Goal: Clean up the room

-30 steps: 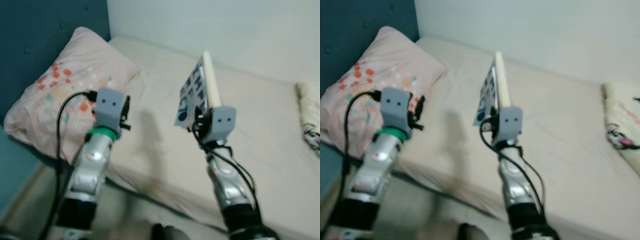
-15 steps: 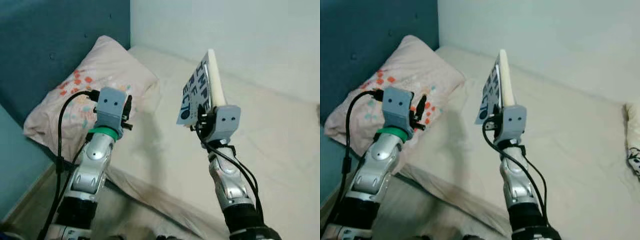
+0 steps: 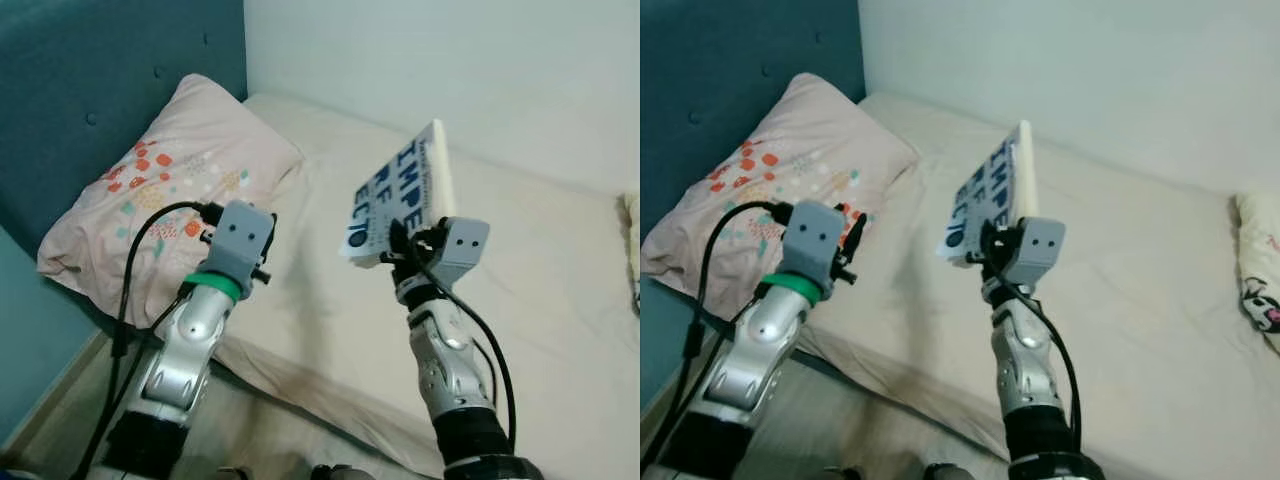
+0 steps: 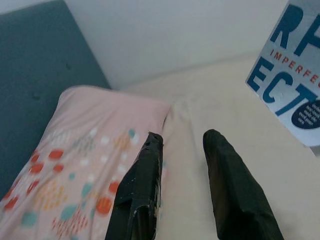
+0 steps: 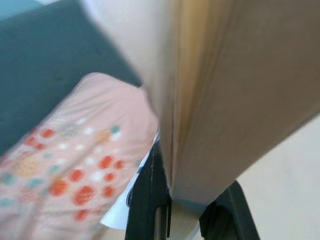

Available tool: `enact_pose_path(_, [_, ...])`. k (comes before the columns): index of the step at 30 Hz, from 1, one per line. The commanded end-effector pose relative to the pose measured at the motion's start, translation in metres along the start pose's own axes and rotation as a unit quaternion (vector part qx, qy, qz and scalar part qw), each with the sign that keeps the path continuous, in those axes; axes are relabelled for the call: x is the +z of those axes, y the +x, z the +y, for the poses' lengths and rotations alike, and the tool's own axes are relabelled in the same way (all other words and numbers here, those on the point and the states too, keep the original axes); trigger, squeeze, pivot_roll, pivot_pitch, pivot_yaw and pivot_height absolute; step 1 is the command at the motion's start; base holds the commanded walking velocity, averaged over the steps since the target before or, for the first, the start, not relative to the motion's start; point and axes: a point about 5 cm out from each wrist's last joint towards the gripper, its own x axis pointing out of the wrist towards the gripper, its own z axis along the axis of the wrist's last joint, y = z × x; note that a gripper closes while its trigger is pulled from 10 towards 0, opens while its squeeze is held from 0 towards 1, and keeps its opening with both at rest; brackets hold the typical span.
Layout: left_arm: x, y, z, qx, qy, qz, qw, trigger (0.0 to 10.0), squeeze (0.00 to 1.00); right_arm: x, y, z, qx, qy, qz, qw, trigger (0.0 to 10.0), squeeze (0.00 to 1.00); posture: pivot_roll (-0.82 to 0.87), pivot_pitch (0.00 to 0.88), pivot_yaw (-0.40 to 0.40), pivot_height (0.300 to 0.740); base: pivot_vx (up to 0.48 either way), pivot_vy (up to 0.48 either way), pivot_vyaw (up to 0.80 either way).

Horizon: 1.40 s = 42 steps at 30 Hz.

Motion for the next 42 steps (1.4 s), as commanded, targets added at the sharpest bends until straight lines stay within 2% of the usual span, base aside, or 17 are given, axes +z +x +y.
enact_pose_path(1, [-0.008, -0.006, -0.003, -0.012, 0.012, 0.013, 1.0, 10.0, 0.0, -0.001, 0.003, 0.002, 0.009, 0.046, 0.005, 0.999, 10.0, 0.0, 0.06, 0.111, 0.018, 0.74, 0.0, 0.0, 0.0])
enact_pose_path(2, [-0.008, -0.006, -0.003, -0.012, 0.012, 0.013, 1.0, 10.0, 0.0, -0.001, 0.003, 0.002, 0.009, 0.046, 0.005, 0.999, 10.0, 0.0, 0.06, 0.111, 0.018, 0.74, 0.0, 0.0, 0.0])
enact_pose_path(4, [-0.011, -0.016, 0.005, -0.009, 0.015, 0.022, 1.0, 10.0, 0.0, -0.008, 0.01, -0.004, -0.008, 0.165, 0.02, 0.986, 10.0, 0.0, 0.08, 0.149, 0.026, 0.74, 0.0, 0.0, 0.0])
enact_pose_path(5, [-0.011, -0.016, 0.005, -0.009, 0.015, 0.022, 1.0, 10.0, 0.0, -0.008, 0.01, -0.004, -0.008, 0.165, 0.02, 0.986, 10.0, 0.0, 0.08, 0.149, 0.026, 0.74, 0.0, 0.0, 0.0])
enact_pose_path(7, [-0.011, -0.022, 0.011, -0.007, 0.015, 0.027, 1.0, 10.0, 0.0, -0.016, 0.015, -0.01, -0.038, 0.224, 0.035, 0.973, 10.0, 0.0, 0.09, 0.172, 0.031, 0.74, 0.0, 0.0, 0.0])
enact_pose_path(9, [-0.01, -0.024, 0.012, -0.008, 0.009, 0.029, 1.0, 10.0, 0.0, -0.02, 0.017, -0.012, -0.052, 0.228, 0.044, 0.971, 10.0, 0.0, 0.1, 0.176, 0.029, 0.74, 0.0, 0.0, 0.0])
enact_pose_path(11, [-0.008, -0.027, 0.014, -0.008, -0.003, 0.031, 0.999, 10.0, 0.0, -0.024, 0.018, -0.012, -0.06, 0.214, 0.055, 0.974, 10.0, 0.0, 0.11, 0.178, 0.027, 0.74, 0.0, 0.0, 0.0])
enact_pose_path(12, [-0.008, -0.027, 0.014, -0.001, -0.019, 0.035, 0.999, 10.0, 0.0, -0.024, 0.017, -0.009, -0.049, 0.194, 0.056, 0.978, 10.0, 0.0, 0.12, 0.177, 0.025, 0.74, 0.0, 0.0, 0.0])
enact_pose_path(19, [-0.005, -0.025, 0.01, 0.014, -0.056, 0.039, 0.998, 10.0, 0.0, -0.022, 0.016, -0.004, -0.023, 0.162, 0.049, 0.985, 10.0, 0.0, 0.12, 0.183, 0.022, 0.735, 0.0, 0.0, 0.0])
enact_pose_path(42, [-0.002, -0.023, 0.011, 0.006, -0.06, 0.046, 0.997, 10.0, 0.0, -0.018, 0.023, -0.008, -0.018, 0.183, 0.034, 0.982, 10.0, 0.0, 0.11, 0.165, 0.034, 0.665, 0.0, 0.0, 0.0])
